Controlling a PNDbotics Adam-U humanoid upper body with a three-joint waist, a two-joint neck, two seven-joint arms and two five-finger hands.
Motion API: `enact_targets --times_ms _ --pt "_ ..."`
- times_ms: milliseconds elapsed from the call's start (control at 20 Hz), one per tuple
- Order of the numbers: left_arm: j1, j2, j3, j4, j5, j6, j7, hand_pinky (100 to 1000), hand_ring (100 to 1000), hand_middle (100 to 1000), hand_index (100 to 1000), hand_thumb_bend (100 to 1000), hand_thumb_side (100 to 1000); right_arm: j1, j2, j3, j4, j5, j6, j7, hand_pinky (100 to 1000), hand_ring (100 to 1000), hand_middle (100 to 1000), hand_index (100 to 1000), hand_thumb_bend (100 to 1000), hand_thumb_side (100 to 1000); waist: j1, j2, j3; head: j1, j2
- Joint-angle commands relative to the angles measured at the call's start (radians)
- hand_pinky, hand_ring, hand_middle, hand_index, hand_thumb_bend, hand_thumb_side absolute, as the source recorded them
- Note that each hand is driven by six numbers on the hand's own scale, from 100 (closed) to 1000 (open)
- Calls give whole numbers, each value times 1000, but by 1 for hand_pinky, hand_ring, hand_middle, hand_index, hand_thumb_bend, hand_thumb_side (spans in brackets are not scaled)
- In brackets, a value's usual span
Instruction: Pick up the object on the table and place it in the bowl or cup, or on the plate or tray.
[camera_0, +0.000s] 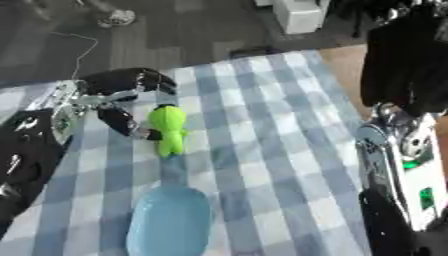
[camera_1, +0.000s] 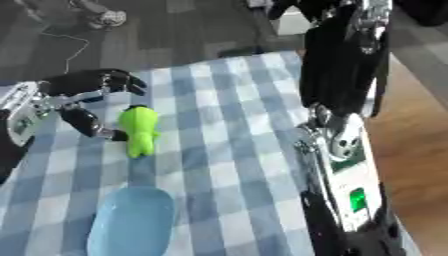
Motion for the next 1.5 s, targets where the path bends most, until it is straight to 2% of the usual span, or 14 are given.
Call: enact_targets --times_ms 50,900,1200,1500 --pt "-15 16 -2 -17 42 6 -43 952 805 878 893 569 780 -16 5 3 -13 0 -2 0 351 422 848 1000 100 825 -1 -12 1 8 8" --pt "3 2 -18 -24 225 85 -237 852 789 878 934 548 764 -19 14 7 -13 -1 -5 2 351 422 848 1000 100 825 -7 -7 -5 14 4" --pt "5 1 -11 -21 197 130 -253 861 803 873 919 564 782 -21 19 9 -13 -4 -4 4 351 421 849 1000 100 825 -11 -4 -9 15 5" --pt "9 -2 -9 -16 158 145 -242 871 810 873 924 574 781 -26 30 10 -13 -6 -7 6 350 422 848 1000 100 825 -13 2 -17 19 8"
